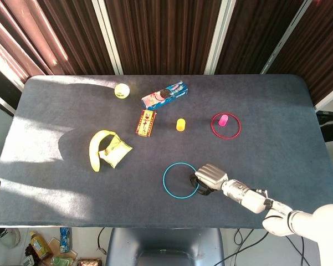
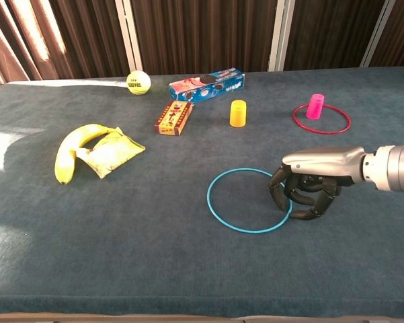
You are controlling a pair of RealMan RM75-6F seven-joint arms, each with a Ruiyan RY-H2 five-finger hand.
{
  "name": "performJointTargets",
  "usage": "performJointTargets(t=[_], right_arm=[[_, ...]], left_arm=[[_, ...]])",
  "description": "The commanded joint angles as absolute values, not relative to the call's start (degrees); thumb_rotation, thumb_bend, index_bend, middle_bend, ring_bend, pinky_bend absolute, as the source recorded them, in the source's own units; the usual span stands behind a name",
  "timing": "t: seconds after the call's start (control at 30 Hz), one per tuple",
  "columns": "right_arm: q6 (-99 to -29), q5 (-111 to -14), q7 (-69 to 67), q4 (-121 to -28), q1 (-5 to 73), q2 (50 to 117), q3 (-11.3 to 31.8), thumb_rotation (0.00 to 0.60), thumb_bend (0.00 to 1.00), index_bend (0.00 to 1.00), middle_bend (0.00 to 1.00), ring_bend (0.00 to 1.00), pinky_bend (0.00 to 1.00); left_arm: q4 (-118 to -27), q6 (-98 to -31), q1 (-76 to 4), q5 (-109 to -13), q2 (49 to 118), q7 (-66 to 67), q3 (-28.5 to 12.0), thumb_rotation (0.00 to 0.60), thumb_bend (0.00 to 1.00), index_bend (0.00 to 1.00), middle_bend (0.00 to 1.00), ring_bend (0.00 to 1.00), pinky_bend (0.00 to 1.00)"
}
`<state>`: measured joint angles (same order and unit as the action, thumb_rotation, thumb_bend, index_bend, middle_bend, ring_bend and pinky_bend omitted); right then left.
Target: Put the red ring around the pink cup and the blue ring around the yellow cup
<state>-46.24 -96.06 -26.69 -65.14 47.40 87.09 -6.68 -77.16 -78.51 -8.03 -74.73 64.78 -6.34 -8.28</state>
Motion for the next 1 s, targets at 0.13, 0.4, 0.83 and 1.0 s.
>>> performJointTargets(t=[0.13, 0.4, 0.83, 1.0], right_arm=[[-46.26, -95.76, -26.27, -65.25, 47.47, 87.22, -6.75, 0.6, 0.45, 0.6, 0.9, 1.0, 0.95], [-46.11, -95.54, -25.06, -65.18, 47.45, 87.34, -7.11, 0.6, 0.47, 0.63, 0.9, 1.0, 0.95], [-46.71, -94.93, -23.08, -65.54, 47.13, 87.21, -6.92, 0.6, 0.56, 0.83, 0.9, 1.0, 0.96], [-47.86, -94.37, -23.41, -66.2, 46.97, 86.72, -6.02, 0.6, 0.59, 0.84, 0.9, 1.0, 0.96]], left_arm=[[-77.0, -78.33, -8.01, -74.73, 64.8, -6.62, -8.23, 0.6, 0.29, 0.14, 0.0, 0.0, 0.18], [-76.84, -78.15, -8.02, -74.66, 64.89, -6.77, -8.26, 0.6, 0.29, 0.14, 0.0, 0.0, 0.18], [-76.87, -77.94, -7.97, -74.77, 64.77, -6.98, -8.14, 0.6, 0.29, 0.14, 0.0, 0.0, 0.18], [-76.86, -77.87, -8.01, -74.78, 64.83, -6.9, -8.12, 0.6, 0.29, 0.14, 0.0, 0.0, 0.18]])
